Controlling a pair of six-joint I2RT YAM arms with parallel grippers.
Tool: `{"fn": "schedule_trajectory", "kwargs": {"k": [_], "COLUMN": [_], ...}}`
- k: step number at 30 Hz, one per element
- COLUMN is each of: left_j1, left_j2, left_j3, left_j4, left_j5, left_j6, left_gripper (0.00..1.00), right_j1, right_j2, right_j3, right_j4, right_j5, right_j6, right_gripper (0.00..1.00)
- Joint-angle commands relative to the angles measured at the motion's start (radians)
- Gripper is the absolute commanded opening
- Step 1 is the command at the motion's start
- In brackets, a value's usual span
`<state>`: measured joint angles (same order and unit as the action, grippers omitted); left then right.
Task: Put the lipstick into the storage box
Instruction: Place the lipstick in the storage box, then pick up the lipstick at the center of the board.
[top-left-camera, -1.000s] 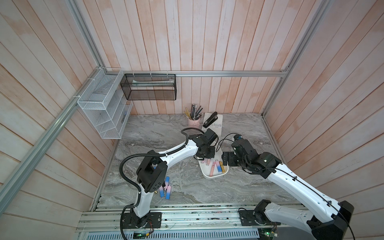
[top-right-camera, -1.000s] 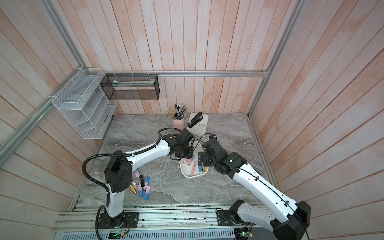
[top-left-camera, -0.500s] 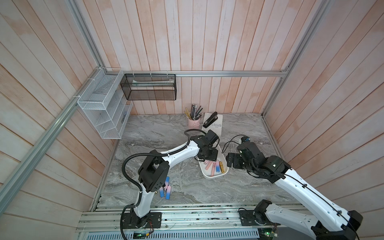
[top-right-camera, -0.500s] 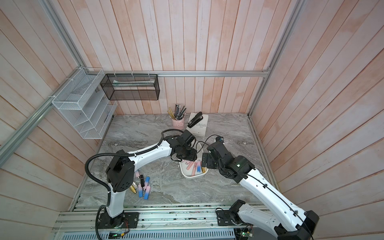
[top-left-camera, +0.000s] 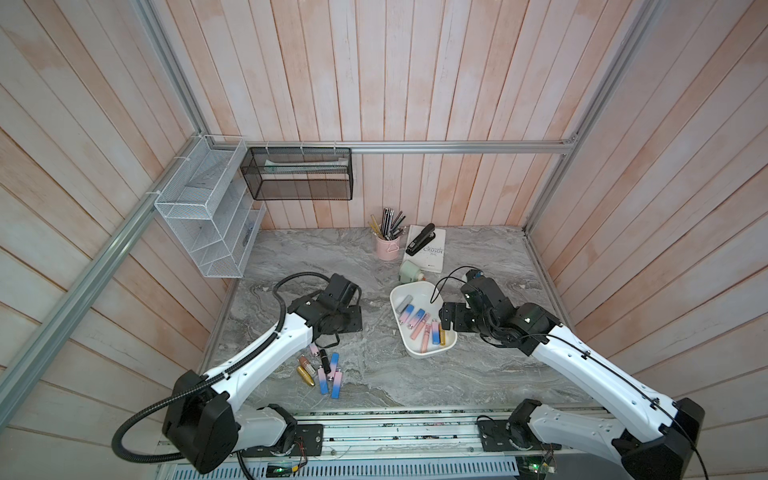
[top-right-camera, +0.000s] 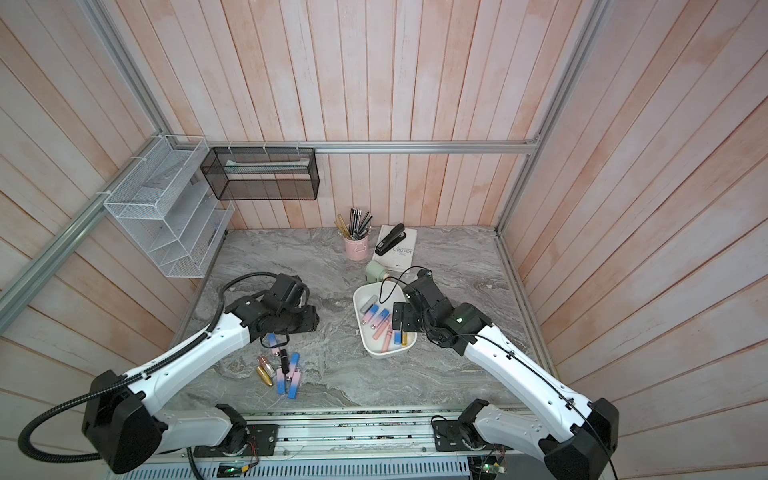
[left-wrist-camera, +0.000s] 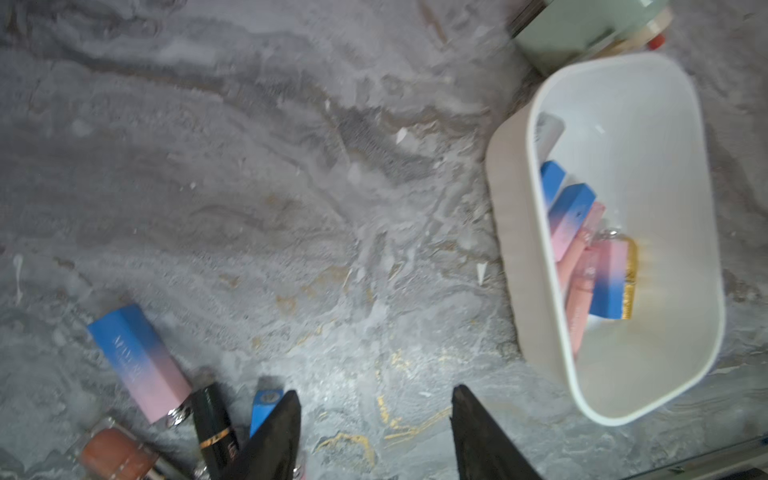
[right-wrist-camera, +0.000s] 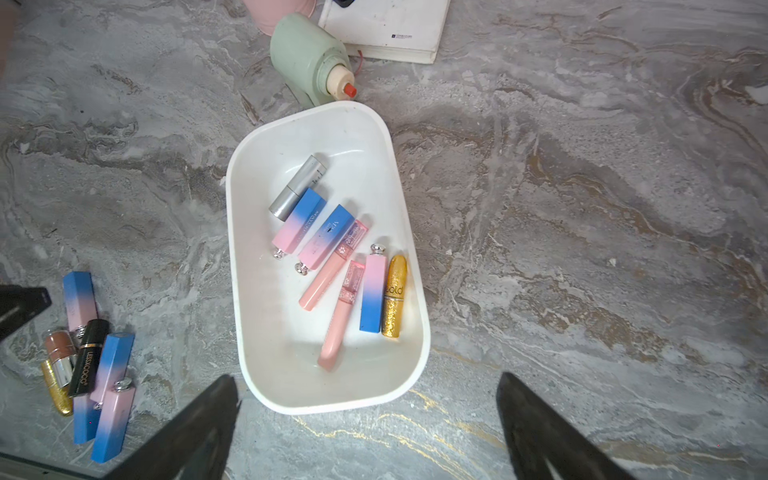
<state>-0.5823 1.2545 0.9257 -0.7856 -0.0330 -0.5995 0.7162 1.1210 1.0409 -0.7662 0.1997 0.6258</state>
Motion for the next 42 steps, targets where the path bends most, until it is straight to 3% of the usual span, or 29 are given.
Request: {"fn": "schedule_trajectory", "kwargs": {"k": [1,7,9,29,38,42], "left_j1": [0.007,0.029,0.035,0.134,0.143,0.145], "left_j2": [-0.044,-0.072,-0.061,0.004,0.039,0.058], "left_j3": [-0.105,-0.129,-0.123,-0.268,-0.274,-0.267], "left_j4": [-0.038,-0.096,-0.118,0.008,0.049,0.056], "left_j5": [-0.025,-0.094,-0.114,0.071,0.079,0.079], "left_j6": [-0.045,-0.123,-0.142,-0.223,-0.220,-0.211], "left_gripper": [0.60,0.60,0.66,0.59,0.41,0.23], "right_j1": [-0.001,0.018,0.024,0.028,0.025,0.022], "right_j2": [0.037,0.108,0.123,0.071,0.042,0.017], "right_j3": [0.016,0.058,0.072,0.040,0.020,0.007], "right_j4": [0.058,0.086,0.087,0.048,0.022,0.012], "right_j5": [-0.053,-0.072,-0.073,-0.015,0.005,0.014], "right_j6": [-0.033,-0.054,-0.057,-0.058,-0.072,-0.072], "right_gripper": [0.98,0.98,0.98,0.98,0.98,0.98]}}
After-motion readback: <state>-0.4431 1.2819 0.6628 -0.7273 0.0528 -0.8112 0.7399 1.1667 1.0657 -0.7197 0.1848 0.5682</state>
